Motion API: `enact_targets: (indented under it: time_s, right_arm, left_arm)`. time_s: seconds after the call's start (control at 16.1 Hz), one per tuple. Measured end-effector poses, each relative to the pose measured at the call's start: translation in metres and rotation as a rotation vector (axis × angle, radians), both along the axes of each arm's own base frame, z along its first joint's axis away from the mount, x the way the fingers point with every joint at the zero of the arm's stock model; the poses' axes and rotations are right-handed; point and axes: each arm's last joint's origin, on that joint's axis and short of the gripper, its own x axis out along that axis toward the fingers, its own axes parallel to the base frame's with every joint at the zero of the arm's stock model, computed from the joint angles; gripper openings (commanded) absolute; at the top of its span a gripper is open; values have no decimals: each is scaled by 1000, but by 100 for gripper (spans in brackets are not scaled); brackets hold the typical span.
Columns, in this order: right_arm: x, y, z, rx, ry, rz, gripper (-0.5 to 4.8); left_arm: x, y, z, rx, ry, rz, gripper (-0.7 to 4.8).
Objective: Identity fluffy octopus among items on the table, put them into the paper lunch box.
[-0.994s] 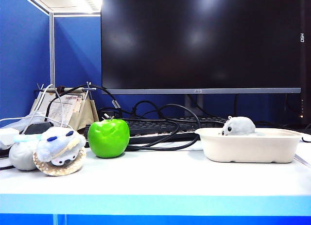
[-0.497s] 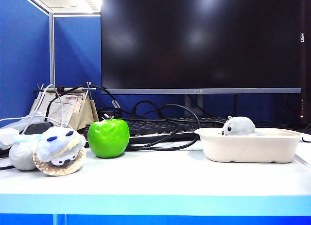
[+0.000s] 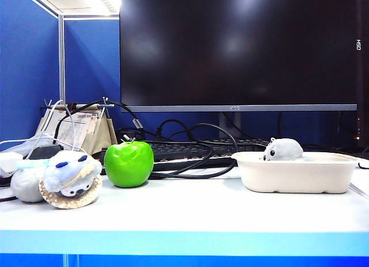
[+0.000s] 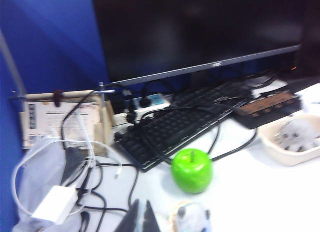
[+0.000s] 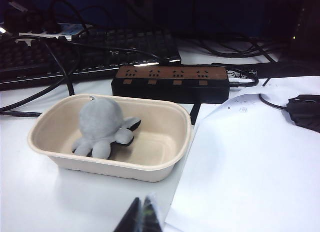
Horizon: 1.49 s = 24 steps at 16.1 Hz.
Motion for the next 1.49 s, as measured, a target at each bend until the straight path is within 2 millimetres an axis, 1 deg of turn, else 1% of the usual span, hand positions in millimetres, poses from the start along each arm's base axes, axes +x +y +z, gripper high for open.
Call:
enact_targets:
  time_s: [0.25,0.31,0.44,0.81,0.93,1.06,1.24,1.37,1.49]
  right_arm:
    - [0,0,0,0,0,0,-1]
    - [0,0,0,0,0,0,-1]
    - [0,0,0,0,0,0,-1]
    - [0,0,0,0,0,0,-1]
    - [0,0,0,0,0,0,-1]
    - [0,0,0,0,0,0,-1]
    - [0,0,0,0,0,0,-1]
    - [0,0,0,0,0,0,-1]
    - [0,0,0,0,0,0,-1]
  left_arm:
    - [22,-4,-36,23,95,-14,-5]
    - [29,-6,-45,19,82,-46,-5]
    - [38,-8,-58,14,54,-85,-5]
    - [49,-10,-66,19,-82,-89,-5]
    - [53,-9,-72,24,-121,-43,-5]
    - [57,-9,-80,26,-100,5,-5]
    - [61,-8,-93,30,-70,27,-5]
    - [63,-4,-100,16,-46,69,-5]
    - [67,4,-110,-39,-11,157,-5]
